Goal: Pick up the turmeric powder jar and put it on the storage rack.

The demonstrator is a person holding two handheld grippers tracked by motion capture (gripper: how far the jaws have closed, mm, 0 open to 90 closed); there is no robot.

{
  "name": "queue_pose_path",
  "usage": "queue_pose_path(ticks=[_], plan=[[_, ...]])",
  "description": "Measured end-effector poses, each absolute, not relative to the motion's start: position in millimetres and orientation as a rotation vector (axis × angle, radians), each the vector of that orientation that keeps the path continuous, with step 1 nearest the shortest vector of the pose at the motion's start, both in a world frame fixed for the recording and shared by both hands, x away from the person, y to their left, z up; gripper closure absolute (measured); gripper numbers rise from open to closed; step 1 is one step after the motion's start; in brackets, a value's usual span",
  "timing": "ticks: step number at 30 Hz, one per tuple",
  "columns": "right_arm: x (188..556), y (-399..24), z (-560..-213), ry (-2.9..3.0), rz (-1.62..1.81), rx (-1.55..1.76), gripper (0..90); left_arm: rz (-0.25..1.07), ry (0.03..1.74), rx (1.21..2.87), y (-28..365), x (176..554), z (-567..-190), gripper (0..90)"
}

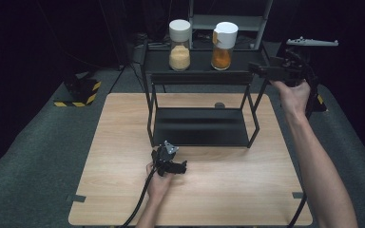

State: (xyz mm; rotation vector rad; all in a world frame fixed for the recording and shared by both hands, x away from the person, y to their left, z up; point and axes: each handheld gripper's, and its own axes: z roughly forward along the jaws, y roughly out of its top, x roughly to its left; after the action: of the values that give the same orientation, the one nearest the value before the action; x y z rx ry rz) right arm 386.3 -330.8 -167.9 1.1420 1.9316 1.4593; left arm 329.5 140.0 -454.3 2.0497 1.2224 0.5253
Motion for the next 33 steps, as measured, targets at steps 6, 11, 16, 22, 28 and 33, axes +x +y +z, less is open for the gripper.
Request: queue_pose_path(ticks=[6, 11, 16, 22, 28, 33], plan=[[383, -335, -172, 1.930, 1.462, 1.140, 8.0, 0.525, 1.223, 2.049, 140, 329, -454, 4.5], [380, -337, -175, 1.934, 1.453, 1.137, 8.1, 0.525, 1.222, 2.048, 140, 329, -454, 4.5], [377, -339, -179, 1.935, 1.449, 1.139, 8.1, 0.526, 1.222, 2.048, 140, 329, -455, 4.5], [376, -341, -185, 1.945, 1.437, 1.141, 8.1, 0.526, 1.222, 2.048, 140, 329, -455, 4.5], [375, -343, -192, 1.947, 1.435, 1.153, 8.2, 0.527, 1.222, 2.047, 140, 329, -455, 4.5], [374, -343, -194, 1.950, 1.430, 1.155, 8.3, 0.527, 1.222, 2.047, 140, 329, -455, 4.5]])
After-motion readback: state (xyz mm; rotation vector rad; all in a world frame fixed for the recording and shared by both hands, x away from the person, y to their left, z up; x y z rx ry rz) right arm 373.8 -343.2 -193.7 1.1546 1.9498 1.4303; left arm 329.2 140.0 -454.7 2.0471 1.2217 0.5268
